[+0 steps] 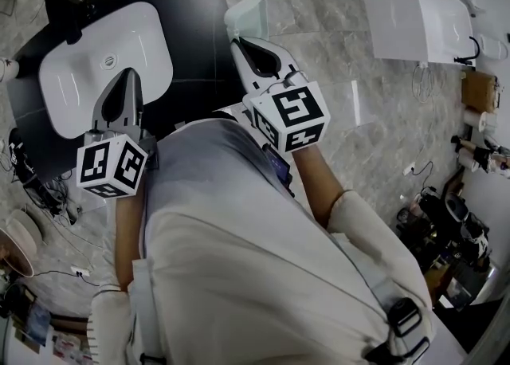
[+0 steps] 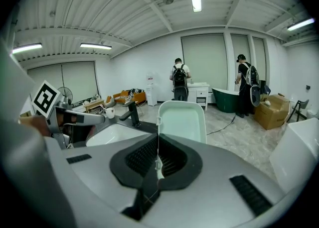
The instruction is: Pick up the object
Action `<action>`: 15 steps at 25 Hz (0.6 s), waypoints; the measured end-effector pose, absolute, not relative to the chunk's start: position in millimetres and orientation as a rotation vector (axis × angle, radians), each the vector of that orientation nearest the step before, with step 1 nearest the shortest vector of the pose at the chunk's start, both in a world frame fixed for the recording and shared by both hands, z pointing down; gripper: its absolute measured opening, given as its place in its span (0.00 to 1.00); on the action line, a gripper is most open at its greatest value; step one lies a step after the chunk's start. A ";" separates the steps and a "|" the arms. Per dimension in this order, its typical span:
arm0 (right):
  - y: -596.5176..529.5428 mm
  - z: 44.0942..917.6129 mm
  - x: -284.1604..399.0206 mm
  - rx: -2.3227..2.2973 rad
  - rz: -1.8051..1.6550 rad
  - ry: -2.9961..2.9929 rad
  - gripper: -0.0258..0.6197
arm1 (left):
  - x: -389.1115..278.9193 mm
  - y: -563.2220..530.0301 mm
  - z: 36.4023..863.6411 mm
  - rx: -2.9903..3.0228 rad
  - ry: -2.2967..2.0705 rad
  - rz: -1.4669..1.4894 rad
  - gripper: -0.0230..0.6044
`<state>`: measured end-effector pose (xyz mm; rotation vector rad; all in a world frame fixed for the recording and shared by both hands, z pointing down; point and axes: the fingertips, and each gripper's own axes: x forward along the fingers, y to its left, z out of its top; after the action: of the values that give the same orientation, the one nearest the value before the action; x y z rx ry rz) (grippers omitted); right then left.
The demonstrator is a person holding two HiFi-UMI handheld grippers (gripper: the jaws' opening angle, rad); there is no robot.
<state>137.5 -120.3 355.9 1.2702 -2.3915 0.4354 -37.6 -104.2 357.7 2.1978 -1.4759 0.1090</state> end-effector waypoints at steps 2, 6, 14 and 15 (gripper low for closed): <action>-118.1 351.5 137.4 1.275 0.410 -2.394 0.06 | -38.5 -103.6 354.6 2.200 -1.491 0.101 0.04; -119.6 351.0 137.8 1.282 0.406 -2.381 0.06 | -35.7 -103.0 351.9 2.205 -1.482 0.091 0.04; -123.0 352.9 143.5 1.278 0.424 -2.393 0.06 | -31.8 -103.7 353.5 2.207 -1.479 0.100 0.04; -122.9 353.5 143.9 1.276 0.425 -2.393 0.06 | -31.6 -103.4 354.0 2.206 -1.479 0.101 0.04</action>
<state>143.9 -122.9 353.5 1.2761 -2.3929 0.4252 -31.6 -103.4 354.0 2.2059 -1.4788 0.1013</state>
